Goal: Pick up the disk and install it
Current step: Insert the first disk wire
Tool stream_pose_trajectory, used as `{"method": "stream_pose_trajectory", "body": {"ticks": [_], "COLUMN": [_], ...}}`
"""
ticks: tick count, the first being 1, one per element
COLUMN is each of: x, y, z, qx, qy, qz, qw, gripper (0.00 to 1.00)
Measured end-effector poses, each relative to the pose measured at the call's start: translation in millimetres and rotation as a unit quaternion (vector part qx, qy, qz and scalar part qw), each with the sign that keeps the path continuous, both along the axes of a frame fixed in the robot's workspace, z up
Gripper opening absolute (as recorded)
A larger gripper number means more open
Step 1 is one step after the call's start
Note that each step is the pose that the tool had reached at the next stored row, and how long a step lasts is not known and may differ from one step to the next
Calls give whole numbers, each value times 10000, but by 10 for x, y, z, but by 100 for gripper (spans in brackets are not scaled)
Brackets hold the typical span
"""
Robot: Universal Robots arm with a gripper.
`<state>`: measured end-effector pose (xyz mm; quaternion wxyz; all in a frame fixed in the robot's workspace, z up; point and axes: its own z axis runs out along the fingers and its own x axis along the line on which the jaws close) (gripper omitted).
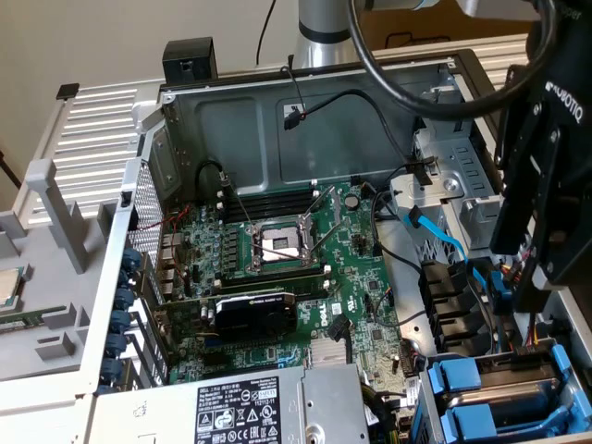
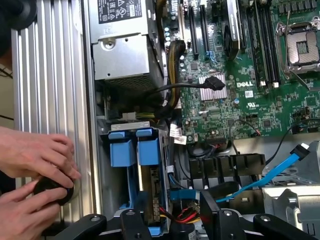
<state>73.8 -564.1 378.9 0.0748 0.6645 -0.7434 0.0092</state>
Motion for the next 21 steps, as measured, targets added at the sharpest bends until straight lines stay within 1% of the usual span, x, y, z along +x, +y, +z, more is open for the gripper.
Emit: {"method": "stream_pose_trajectory", "body": {"ticks": [7,13,15,17,18,20,21], "x": [22,23,23,22,23,23,22], "y": [2,7,11,23,28,28,24], "z": [-124,-177,-176,-154,-132,-54,-31], "qx": [0,-1,-1,-1,-1,1,1], "qy": [2,4,4,3,4,4,3], "qz": [14,19,26,34,40,52,53], "qw": [10000,10000,10000,10000,10000,10000,10000], "gripper": [53,53,53,53,53,53,53]}}
